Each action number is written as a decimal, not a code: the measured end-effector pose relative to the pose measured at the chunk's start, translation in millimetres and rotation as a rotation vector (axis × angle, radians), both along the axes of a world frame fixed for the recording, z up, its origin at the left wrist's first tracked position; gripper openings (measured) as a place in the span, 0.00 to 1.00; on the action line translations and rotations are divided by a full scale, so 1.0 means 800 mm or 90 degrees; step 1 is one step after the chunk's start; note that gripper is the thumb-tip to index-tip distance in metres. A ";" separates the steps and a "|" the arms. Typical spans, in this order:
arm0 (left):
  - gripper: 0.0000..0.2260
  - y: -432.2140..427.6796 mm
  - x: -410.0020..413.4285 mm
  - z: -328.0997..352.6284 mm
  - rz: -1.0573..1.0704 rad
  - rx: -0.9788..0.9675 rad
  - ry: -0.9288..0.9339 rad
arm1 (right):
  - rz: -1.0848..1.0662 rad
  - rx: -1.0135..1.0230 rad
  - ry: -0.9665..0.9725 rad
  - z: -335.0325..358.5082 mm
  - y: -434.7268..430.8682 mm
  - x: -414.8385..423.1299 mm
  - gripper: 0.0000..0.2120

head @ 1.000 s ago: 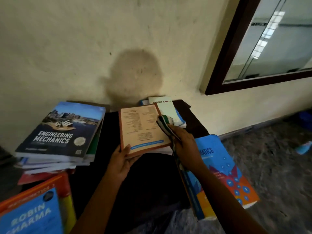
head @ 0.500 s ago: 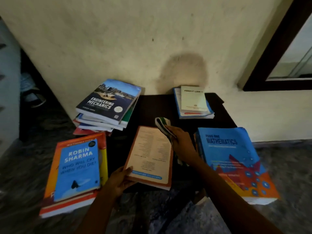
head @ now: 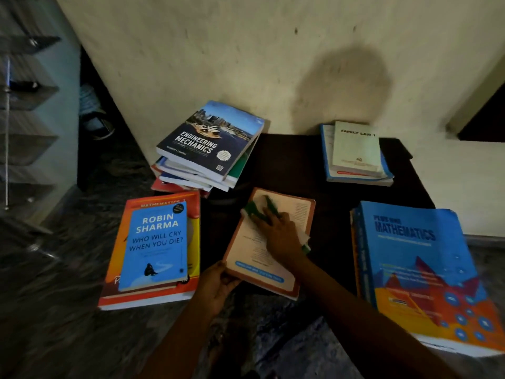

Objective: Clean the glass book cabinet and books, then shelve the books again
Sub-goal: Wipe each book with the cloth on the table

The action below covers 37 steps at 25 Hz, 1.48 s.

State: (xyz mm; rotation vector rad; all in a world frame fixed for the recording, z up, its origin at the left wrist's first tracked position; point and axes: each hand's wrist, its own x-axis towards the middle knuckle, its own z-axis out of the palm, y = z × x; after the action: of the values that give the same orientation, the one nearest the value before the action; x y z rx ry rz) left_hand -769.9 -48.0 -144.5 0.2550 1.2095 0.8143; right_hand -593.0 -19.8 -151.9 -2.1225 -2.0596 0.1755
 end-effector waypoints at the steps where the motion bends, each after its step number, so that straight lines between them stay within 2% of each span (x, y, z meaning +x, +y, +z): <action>1: 0.09 0.001 -0.001 -0.002 0.010 -0.006 -0.010 | 0.029 0.033 0.016 -0.007 -0.021 -0.015 0.26; 5: 0.13 0.003 -0.006 -0.006 0.030 -0.026 -0.072 | 0.155 0.033 0.124 -0.024 -0.112 -0.056 0.25; 7: 0.15 0.002 -0.004 -0.005 0.014 -0.029 -0.057 | 0.182 0.085 0.111 -0.013 -0.107 -0.036 0.23; 8: 0.14 0.002 -0.002 -0.003 -0.002 -0.022 -0.021 | 0.146 0.092 0.129 -0.004 -0.088 -0.016 0.22; 10: 0.14 0.001 0.004 0.001 -0.040 0.007 0.063 | -0.038 0.068 0.126 0.008 -0.035 0.036 0.23; 12: 0.15 0.003 0.008 0.006 -0.075 0.027 0.127 | -0.178 0.022 0.050 0.016 0.002 0.076 0.26; 15: 0.16 0.015 0.008 0.020 -0.150 0.044 0.231 | -0.132 -0.035 0.000 0.005 -0.010 0.064 0.28; 19: 0.15 0.049 0.023 0.039 -0.246 0.129 0.392 | -0.041 0.084 0.043 -0.019 -0.093 0.016 0.25; 21: 0.15 0.073 0.039 0.049 -0.298 0.191 0.409 | 0.019 0.100 0.062 -0.023 -0.125 0.009 0.25; 22: 0.15 0.085 0.048 0.054 -0.339 0.210 0.406 | 0.046 0.112 0.094 -0.020 -0.134 0.010 0.29; 24: 0.15 0.103 0.068 0.065 -0.426 0.241 0.395 | 0.009 0.152 0.176 -0.007 -0.144 0.018 0.34; 26: 0.16 0.114 0.084 0.074 -0.476 0.280 0.401 | -0.081 0.207 0.246 0.015 -0.143 0.038 0.32; 29: 0.12 0.124 0.104 0.093 -0.501 0.397 0.375 | -0.216 0.258 0.331 0.063 -0.131 0.076 0.27; 31: 0.08 0.127 0.115 0.115 -0.472 0.512 0.343 | -0.245 0.308 0.338 0.104 -0.124 0.095 0.22; 33: 0.07 0.129 0.123 0.142 -0.428 0.655 0.365 | -0.242 0.364 0.330 0.148 -0.123 0.105 0.18; 35: 0.07 0.126 0.125 0.167 -0.428 0.783 0.418 | -0.242 0.408 0.341 0.183 -0.129 0.106 0.19; 37: 0.07 0.120 0.116 0.170 -0.453 0.852 0.429 | -0.245 0.422 0.367 0.197 -0.140 0.106 0.21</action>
State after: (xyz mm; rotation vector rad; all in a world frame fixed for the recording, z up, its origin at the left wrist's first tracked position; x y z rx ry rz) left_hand -676.7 47.6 -8.9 2.0496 0.8576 0.7910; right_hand -508.3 -132.0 5.7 -1.7245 -1.1471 0.0315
